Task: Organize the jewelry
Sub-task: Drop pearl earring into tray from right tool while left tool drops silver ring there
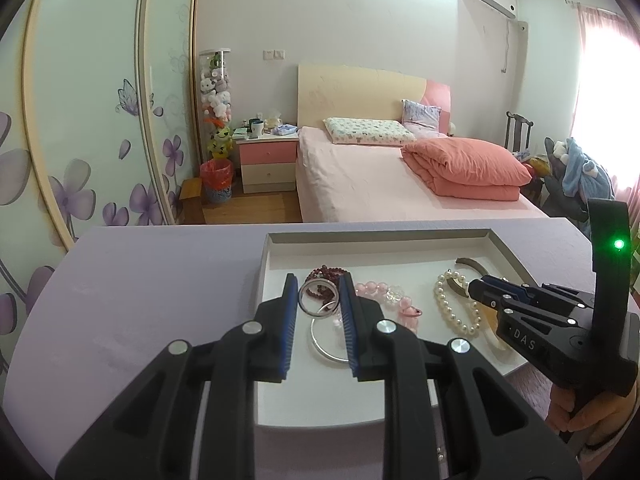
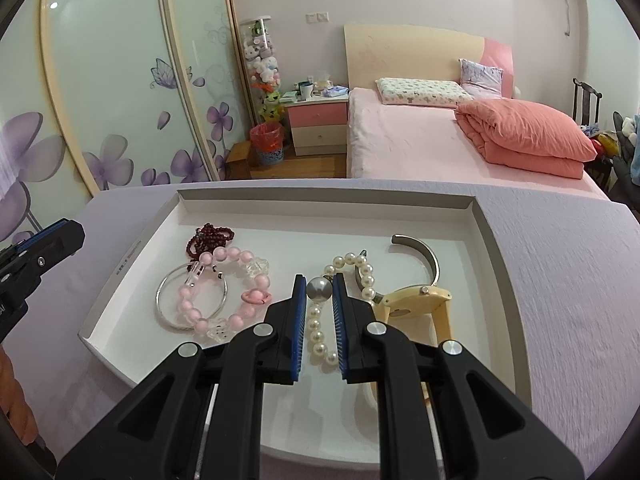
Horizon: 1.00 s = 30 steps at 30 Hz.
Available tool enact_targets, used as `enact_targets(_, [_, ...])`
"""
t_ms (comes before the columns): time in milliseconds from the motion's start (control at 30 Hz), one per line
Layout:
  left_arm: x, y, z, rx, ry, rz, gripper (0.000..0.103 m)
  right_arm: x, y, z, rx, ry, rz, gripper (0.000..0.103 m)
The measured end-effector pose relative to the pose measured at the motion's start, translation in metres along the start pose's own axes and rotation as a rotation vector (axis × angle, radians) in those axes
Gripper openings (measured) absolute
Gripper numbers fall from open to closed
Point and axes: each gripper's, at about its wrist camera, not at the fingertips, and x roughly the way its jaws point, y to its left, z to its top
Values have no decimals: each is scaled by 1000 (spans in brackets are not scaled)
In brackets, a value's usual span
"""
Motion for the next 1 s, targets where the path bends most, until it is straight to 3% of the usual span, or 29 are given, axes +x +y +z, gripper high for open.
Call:
enact_targets(33, [1,-1,0,1,2,-2,22,0,-1,0,4,-3,-3,16])
enact_targets(100, [3,-2,-1,2,3,-4,22,-1,-2,0,9,-6,5,30])
enact_targets(133, [3,-3,-1,2,4,-7,22,-4,-3,0,12,-14,3,45])
enact_targets(167, [4,-3,-1,3,6,-9,22,-6,-4,-1,15,-23,-1,48])
enact_targets(600, [19,-13,1,4,24,-57,22,-36,-38,-7,73,-63,-29,48])
enact_targets(1000, [63,-32,-1,1,99,-80,22,-37,-42,-15,53,-72,-28,49])
